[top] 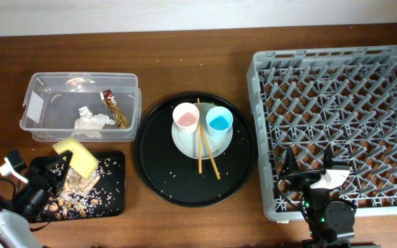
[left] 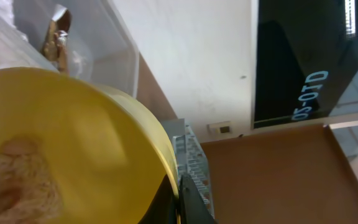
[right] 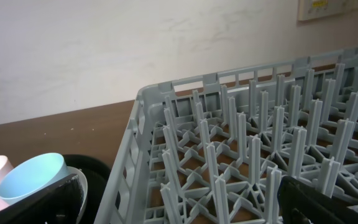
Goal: Sort waste into correct bins and load items into the dishwasher rack
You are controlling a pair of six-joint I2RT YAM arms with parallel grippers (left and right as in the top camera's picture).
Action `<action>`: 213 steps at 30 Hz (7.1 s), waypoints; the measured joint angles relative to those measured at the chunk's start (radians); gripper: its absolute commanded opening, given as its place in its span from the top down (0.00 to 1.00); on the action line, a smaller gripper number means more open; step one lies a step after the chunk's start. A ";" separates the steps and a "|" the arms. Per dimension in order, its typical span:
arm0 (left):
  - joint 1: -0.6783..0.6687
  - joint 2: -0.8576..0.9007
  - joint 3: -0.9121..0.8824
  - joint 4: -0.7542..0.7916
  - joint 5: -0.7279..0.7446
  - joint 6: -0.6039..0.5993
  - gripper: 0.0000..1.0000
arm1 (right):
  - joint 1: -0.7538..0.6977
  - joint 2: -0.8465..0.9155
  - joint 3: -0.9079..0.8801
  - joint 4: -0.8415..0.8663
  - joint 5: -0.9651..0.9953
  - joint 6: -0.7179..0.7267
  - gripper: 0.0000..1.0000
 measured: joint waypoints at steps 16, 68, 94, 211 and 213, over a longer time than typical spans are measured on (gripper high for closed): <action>0.000 0.000 0.000 0.030 0.028 -0.005 1.00 | 0.000 0.000 0.000 0.000 0.000 -0.001 0.02; 0.002 0.000 0.014 -0.005 0.002 -0.048 0.94 | 0.000 0.000 0.000 0.000 0.000 -0.001 0.02; -0.566 -0.219 0.127 -0.042 -0.637 -0.166 0.92 | 0.000 0.000 0.000 0.000 0.000 -0.001 0.02; -0.828 0.102 0.008 0.177 -1.377 -0.458 0.99 | 0.000 0.000 0.000 0.000 0.000 0.000 0.02; -0.828 0.102 0.010 0.175 -1.378 -0.458 1.00 | 0.000 0.000 0.000 0.000 0.000 -0.001 0.02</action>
